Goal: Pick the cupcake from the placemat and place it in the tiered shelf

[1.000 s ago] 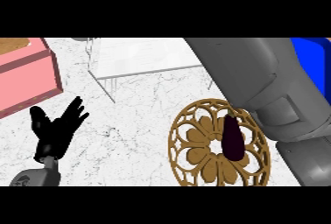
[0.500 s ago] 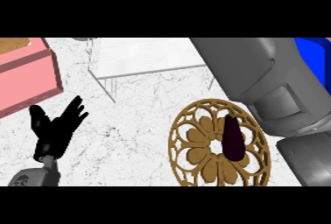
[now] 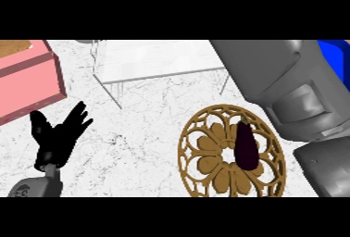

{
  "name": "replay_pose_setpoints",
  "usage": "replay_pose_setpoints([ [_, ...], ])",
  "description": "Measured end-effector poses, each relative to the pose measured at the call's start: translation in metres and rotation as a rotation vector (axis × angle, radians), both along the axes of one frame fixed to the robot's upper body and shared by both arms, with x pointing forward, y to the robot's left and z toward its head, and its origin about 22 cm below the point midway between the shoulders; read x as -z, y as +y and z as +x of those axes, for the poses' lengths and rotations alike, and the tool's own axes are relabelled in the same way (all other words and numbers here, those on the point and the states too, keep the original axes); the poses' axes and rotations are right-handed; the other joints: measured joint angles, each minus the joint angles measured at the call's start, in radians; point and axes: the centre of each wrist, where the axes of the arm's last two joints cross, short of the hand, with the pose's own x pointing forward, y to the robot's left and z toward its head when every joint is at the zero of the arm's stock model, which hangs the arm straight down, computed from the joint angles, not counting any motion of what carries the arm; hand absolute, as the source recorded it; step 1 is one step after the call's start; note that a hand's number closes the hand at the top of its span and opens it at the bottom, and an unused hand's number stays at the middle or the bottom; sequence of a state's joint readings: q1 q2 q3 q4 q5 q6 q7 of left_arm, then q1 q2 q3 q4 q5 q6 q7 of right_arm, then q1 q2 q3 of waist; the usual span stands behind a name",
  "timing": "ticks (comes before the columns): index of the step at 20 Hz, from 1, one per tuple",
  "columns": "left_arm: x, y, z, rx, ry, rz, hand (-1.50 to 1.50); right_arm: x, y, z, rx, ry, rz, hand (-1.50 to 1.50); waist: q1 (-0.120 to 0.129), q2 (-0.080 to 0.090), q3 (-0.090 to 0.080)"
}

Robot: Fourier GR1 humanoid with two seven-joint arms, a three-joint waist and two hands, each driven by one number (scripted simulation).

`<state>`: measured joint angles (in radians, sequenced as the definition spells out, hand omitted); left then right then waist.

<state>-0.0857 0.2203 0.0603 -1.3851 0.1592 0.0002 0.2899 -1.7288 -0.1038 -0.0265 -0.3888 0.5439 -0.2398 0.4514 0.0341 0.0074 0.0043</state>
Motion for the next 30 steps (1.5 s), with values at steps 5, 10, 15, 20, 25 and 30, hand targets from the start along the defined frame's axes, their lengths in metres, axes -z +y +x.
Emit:
replay_pose_setpoints([
  [5,0.002,-0.004,-0.001,-0.001,-0.002,-0.004,0.00,-0.001,-0.008,0.002,-0.006,-0.007,0.189,-1.50,-0.002,-0.001,0.001],
  [10,0.002,-0.006,-0.002,-0.004,-0.003,-0.002,0.00,-0.008,-0.013,0.002,-0.015,-0.008,0.382,-1.50,-0.005,-0.003,0.002],
  [15,0.005,-0.010,-0.005,-0.002,-0.015,0.004,0.00,-0.019,-0.033,0.005,0.050,-0.065,0.526,-1.50,-0.007,-0.003,0.002],
  [20,0.002,0.000,-0.007,-0.009,-0.005,0.001,0.00,-0.038,-0.067,0.009,0.192,-0.129,0.571,-1.50,-0.018,-0.007,0.000],
  [25,0.005,0.002,-0.009,-0.024,0.003,-0.007,0.00,-0.051,-0.116,0.012,0.313,-0.168,0.663,-1.50,-0.029,-0.010,0.001],
  [30,0.009,0.004,-0.013,-0.041,0.004,-0.001,0.00,-0.051,-0.176,0.010,0.332,-0.157,0.725,-1.50,-0.042,-0.016,0.004],
])
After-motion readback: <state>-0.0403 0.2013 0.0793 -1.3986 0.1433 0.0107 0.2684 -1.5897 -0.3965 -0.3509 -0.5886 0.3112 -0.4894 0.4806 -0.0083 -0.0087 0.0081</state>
